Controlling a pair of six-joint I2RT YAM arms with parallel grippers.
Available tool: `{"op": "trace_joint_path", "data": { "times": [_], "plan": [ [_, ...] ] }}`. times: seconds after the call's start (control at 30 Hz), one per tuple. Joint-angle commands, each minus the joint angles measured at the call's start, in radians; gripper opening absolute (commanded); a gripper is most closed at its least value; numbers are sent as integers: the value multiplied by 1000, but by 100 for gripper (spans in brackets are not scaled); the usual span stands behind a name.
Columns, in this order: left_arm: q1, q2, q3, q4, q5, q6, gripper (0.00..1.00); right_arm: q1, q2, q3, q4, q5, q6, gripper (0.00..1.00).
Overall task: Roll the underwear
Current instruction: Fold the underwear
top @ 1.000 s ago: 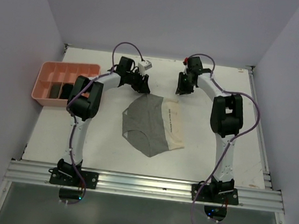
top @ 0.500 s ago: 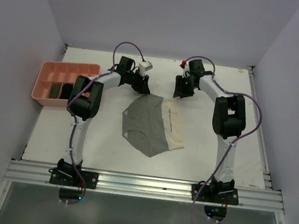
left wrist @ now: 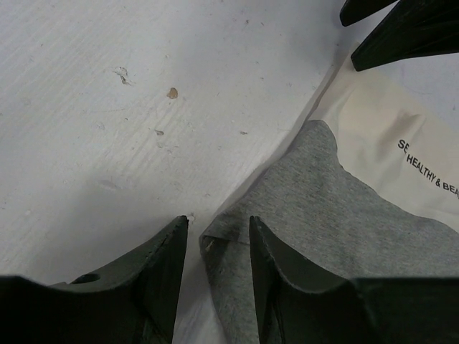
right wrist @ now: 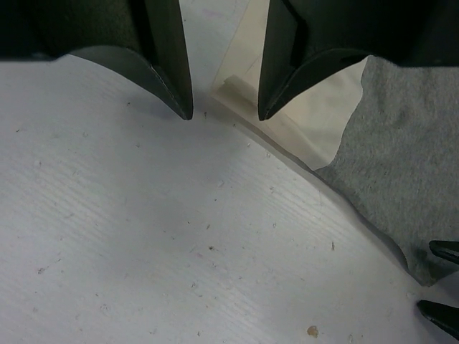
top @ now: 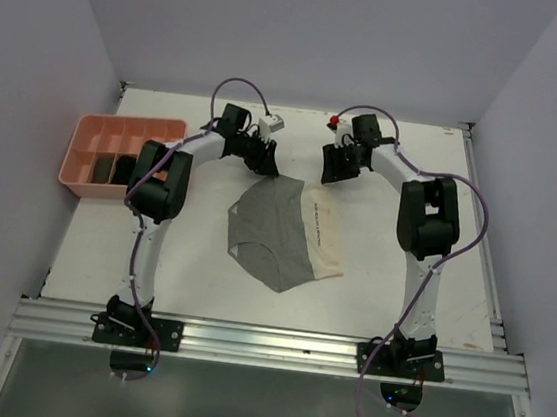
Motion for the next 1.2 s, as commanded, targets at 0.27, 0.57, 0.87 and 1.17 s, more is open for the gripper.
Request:
{"op": "trace_joint_path", "data": {
  "times": [0.27, 0.57, 0.87, 1.17],
  "plan": [
    [8, 75, 60, -133, 10, 21, 34, -1, 32, 41, 35, -142, -109, 42],
    [8, 91, 71, -182, 23, 47, 35, -1, 37, 47, -12, -173, -164, 46],
    [8, 117, 110, -170, 7, 25, 16, -3, 46, 45, -26, -106, -198, 33],
    [8, 151, 224, -154, 12, -1, 0, -3, 63, 156, -34, -21, -167, 0]
  ]
}}
